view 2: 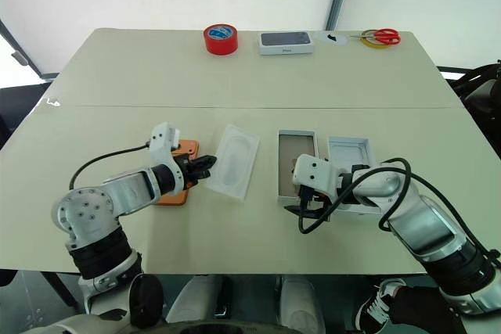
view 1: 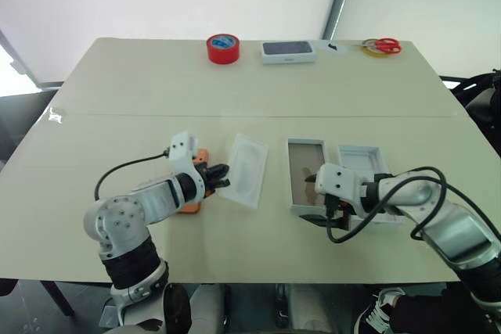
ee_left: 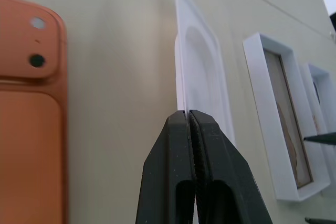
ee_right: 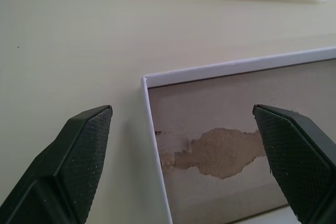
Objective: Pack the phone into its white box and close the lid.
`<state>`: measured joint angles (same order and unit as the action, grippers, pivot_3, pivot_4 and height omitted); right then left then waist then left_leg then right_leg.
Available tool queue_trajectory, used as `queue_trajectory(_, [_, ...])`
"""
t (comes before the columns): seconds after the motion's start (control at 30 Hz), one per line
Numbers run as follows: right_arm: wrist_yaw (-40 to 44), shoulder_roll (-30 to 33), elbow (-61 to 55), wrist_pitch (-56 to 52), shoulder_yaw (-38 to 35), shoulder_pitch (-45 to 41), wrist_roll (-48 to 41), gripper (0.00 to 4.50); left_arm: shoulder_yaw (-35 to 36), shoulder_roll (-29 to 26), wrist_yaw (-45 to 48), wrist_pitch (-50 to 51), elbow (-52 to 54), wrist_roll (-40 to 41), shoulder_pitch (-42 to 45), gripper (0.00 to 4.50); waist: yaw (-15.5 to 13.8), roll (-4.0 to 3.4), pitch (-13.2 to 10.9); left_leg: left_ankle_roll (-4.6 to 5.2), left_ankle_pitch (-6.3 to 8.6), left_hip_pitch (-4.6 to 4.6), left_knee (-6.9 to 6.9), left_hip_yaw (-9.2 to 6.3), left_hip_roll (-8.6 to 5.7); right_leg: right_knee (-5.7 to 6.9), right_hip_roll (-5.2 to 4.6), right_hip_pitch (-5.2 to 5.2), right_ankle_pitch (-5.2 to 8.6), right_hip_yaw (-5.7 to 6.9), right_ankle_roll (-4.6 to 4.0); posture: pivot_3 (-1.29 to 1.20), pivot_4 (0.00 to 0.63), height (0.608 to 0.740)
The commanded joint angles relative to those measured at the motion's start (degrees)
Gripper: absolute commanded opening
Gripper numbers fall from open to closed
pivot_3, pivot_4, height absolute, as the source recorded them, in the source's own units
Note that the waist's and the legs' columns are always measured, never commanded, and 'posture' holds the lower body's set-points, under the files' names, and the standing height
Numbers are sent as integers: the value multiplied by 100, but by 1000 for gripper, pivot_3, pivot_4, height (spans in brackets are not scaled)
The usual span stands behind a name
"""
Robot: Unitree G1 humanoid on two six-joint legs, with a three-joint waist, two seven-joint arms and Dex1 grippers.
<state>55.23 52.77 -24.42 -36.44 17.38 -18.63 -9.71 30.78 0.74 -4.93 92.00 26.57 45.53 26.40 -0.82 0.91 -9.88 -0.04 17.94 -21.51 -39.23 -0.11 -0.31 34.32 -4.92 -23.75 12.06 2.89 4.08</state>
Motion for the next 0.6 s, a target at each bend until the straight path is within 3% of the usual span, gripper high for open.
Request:
queue_trajectory(0.03, [236,113,26,-202,87,-168,54,4500,132,-147,-13,50,134,133,88,117,-1,0,0,0,0,-1,0,0,-2,-2,-2,0,0,0,0,0,150,740])
queue_trajectory(0.1, [444,213,35,-296,129,-209,31,4500,175,-218,-19,50,148,176,83,117,0,0,0,0,0,-4,0,0,-7,-5,-8,0,0,0,0,0,150,740])
queue_trajectory(0.2, [695,382,2,-386,179,-225,25,3743,220,-272,-24,50,179,261,53,0,-2,2,-1,0,0,-5,0,0,-16,-8,-17,3,0,0,0,0,150,740])
queue_trajectory(0.47, [863,433,-24,-155,240,-323,257,48,410,-300,-76,50,107,507,79,0,3,3,-2,-3,0,0,0,-6,-13,-6,-14,5,0,4,1,0,150,740])
queue_trajectory(0.6, [898,418,-2,135,262,-324,418,48,597,-272,-169,50,41,635,153,0,4,3,-2,-6,-2,0,0,-7,-13,-6,-14,6,0,4,1,0,150,740])
